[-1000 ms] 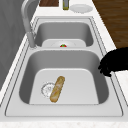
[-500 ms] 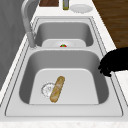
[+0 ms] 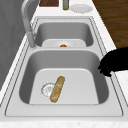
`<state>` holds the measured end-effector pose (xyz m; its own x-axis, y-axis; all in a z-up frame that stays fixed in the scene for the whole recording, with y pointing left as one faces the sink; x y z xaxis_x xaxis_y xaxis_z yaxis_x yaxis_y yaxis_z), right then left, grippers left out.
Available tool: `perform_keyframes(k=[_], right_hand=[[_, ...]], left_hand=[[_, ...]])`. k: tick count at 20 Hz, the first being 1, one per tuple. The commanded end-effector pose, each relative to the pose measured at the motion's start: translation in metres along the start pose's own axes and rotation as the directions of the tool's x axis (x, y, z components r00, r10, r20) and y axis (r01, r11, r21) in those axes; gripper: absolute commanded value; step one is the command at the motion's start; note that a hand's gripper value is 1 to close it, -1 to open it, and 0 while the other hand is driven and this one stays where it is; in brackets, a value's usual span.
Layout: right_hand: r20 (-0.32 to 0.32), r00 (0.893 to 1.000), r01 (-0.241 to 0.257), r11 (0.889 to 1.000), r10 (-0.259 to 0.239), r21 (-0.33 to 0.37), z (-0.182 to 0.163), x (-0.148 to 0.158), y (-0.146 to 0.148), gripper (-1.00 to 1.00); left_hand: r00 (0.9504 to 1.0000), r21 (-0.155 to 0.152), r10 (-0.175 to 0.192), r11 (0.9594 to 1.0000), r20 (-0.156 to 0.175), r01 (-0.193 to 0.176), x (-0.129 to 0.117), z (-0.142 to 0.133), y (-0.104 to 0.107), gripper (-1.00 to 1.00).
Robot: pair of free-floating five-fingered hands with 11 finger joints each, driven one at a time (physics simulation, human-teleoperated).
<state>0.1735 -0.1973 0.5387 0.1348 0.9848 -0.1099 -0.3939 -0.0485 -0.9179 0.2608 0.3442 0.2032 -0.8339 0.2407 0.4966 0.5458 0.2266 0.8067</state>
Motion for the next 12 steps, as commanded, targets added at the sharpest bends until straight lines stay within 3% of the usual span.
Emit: perform_keyframes(k=[1, 12], right_hand=[[-0.011, 1.0, -0.024, 1.0, 0.024, -0.009, 0.021, 0.018, -0.026, 1.0], [-0.017, 0.999, -0.034, 0.999, 0.033, -0.021, 0.053, 0.056, -0.108, 1.0]], left_hand=[[1.0, 0.0, 0.0, 1.0, 0.0, 0.0, 0.0, 0.0, 0.0, 0.0], [1.0, 0.0, 0.0, 1.0, 0.0, 0.0, 0.0, 0.0, 0.0, 0.0]])
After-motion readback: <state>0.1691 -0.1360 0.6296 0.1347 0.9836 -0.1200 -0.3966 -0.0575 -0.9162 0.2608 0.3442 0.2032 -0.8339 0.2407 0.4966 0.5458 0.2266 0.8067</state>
